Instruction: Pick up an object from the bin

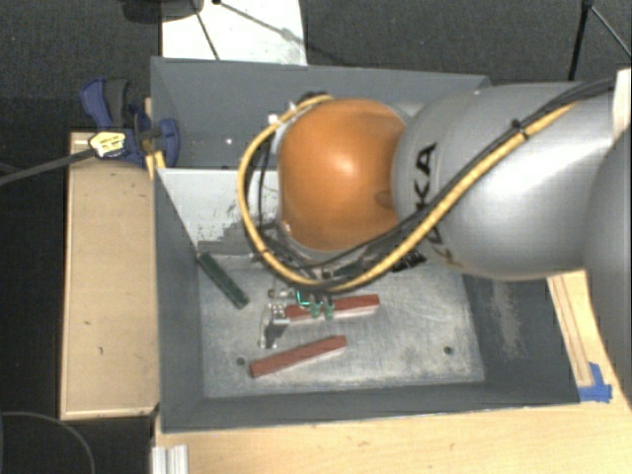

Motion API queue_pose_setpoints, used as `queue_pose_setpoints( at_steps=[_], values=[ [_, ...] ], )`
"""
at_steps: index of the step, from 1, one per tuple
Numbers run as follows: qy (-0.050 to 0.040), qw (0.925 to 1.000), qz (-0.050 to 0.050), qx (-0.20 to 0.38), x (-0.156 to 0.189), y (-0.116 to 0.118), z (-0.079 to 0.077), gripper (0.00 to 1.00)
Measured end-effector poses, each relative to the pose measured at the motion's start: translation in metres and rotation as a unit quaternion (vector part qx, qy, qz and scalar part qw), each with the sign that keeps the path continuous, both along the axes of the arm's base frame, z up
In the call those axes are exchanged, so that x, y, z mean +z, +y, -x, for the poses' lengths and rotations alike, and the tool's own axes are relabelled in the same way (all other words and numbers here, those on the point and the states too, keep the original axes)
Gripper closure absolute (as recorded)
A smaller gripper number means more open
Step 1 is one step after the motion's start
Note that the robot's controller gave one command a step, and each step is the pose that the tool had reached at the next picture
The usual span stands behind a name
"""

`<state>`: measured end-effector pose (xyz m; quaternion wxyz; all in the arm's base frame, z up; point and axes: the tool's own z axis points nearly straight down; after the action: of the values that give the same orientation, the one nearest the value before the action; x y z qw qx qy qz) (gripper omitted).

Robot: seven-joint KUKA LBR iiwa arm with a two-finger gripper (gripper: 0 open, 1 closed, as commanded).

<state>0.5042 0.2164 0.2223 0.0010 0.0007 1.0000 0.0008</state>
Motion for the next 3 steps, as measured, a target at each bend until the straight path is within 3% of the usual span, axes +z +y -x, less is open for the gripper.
queue_pose_setpoints(
  at_steps=[1,2,3],
  values=[
    [-0.0026,0.9996,-0.001,0.028,-0.038,-0.041,0.006,0.00],
    [0.0007,0.9974,0.000,0.072,-0.131,-0.052,0.009,1.00],
    [0.0008,0.9975,0.000,0.071,-0.131,-0.052,0.009,1.00]
  ],
)
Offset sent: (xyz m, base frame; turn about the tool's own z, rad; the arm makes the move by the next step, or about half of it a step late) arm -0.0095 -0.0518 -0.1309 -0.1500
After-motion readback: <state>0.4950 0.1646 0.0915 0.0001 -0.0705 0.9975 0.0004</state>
